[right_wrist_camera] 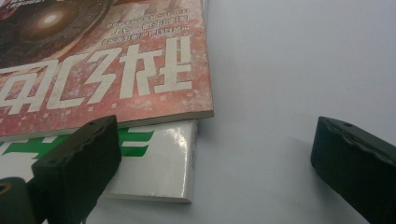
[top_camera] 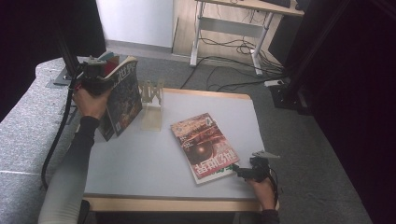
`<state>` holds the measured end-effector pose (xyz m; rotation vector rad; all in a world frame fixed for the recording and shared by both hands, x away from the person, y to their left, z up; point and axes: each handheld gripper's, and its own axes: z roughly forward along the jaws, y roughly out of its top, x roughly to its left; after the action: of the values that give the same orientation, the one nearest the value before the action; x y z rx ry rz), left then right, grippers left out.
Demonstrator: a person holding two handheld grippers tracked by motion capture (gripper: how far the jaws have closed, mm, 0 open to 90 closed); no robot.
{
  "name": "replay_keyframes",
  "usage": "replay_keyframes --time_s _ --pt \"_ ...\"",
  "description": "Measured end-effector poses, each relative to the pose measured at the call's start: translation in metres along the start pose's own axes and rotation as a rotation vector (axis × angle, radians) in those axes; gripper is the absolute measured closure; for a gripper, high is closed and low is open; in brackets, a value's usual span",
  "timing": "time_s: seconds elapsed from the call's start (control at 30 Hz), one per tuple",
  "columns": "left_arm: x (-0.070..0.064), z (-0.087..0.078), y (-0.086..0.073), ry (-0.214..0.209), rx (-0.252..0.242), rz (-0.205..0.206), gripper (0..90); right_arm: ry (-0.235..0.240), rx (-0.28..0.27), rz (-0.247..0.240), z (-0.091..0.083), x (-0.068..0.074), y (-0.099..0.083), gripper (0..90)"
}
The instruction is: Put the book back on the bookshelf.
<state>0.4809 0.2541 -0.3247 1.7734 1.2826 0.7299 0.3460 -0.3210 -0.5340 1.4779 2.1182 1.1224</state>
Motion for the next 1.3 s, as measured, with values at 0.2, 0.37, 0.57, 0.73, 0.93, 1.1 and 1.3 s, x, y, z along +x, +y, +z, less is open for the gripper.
replay_keyframes --time_s 0.2,0.37,0.57,0.73,0.93,1.1,1.3 --pt "0.004 -0.002 -0.005 0.014 -0.001 0.001 81.2 0.000 0.000 0.000 0.000 0.000 0.000 1.6" --pt "0.002 -0.006 -0.006 0.040 -0.010 0.036 78.0 0.000 0.000 0.001 0.000 0.000 0.000 1.7" --pt "0.004 -0.021 -0.004 0.053 -0.057 0.044 72.1 0.000 0.001 0.001 0.000 0.000 0.000 1.7" --pt "0.006 -0.032 -0.005 0.052 -0.057 0.053 66.6 0.004 0.002 -0.001 0.000 0.001 0.000 1.6" --pt "0.008 -0.044 -0.004 0.036 -0.072 0.053 60.4 0.004 0.003 -0.001 0.001 0.002 0.000 1.7" --pt "0.007 -0.052 -0.005 0.017 -0.078 0.060 56.3 0.003 0.004 -0.003 0.001 0.002 0.000 1.7" --pt "0.006 -0.058 -0.007 0.003 -0.079 0.064 51.0 0.002 0.003 -0.001 0.000 0.002 0.000 1.7"
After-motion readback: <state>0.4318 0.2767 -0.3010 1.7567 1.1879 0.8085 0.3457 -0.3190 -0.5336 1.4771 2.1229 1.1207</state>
